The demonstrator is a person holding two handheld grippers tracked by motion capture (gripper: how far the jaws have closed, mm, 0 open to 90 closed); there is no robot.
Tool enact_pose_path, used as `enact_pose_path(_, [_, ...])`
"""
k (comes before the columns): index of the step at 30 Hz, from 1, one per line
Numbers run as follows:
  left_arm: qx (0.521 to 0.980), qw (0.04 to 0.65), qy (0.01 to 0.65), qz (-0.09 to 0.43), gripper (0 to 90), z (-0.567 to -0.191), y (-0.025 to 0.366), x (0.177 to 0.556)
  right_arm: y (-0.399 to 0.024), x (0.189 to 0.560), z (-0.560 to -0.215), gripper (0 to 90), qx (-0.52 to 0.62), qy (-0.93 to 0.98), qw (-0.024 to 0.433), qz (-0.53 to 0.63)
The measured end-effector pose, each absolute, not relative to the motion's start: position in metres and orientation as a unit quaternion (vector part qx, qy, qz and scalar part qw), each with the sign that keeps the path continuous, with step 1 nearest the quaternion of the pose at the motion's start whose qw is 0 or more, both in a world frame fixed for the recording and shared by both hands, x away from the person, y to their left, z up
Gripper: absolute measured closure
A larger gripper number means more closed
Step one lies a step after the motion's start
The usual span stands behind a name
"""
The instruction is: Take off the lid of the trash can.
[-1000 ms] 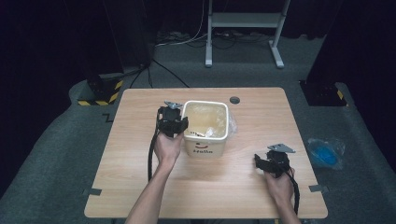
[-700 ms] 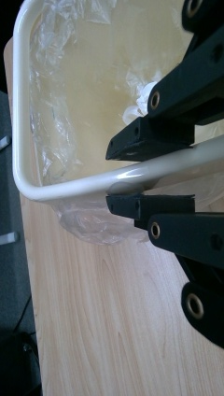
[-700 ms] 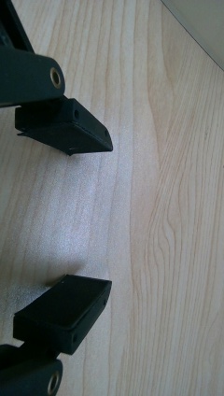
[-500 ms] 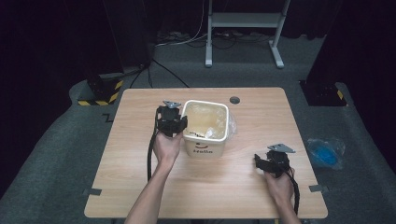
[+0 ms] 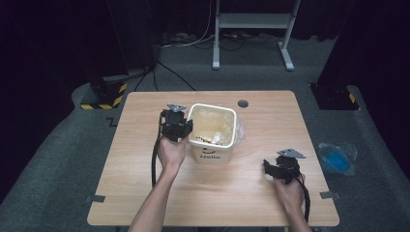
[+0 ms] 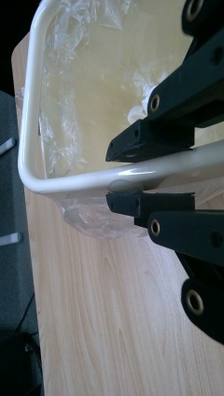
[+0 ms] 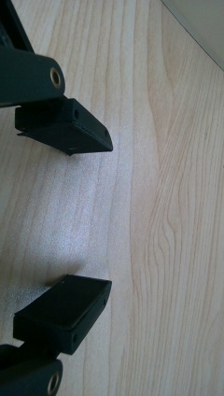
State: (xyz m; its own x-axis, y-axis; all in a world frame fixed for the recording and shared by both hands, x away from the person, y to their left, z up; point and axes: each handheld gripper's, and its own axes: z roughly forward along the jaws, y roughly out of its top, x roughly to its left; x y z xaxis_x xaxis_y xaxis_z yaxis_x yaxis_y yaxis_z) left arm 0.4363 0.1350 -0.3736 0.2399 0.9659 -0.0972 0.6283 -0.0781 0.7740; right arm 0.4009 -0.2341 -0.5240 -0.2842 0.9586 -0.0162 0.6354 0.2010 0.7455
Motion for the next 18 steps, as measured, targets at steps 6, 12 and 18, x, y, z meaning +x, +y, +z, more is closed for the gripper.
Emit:
enact_pose_path(6, [0.697, 0.368, 0.571, 0.230, 73.9, -0.3712, 0.1373, 0.4354, -0.2341, 0.4009, -0.5240, 27.9, 0.543, 0.733, 0.250, 0.323])
enact_pose_path(12, [0.695, 0.367, 0.573, 0.231, 74.6, -0.3708, 0.1387, 0.4350, -0.2339, 0.4009, -0.5241, 27.9, 0.543, 0.734, 0.250, 0.324])
enact_pose_path(18, [0.694, 0.369, 0.574, 0.228, 75.5, -0.3708, 0.1407, 0.4344, -0.2339, 0.4009, -0.5240, 27.9, 0.543, 0.734, 0.250, 0.323])
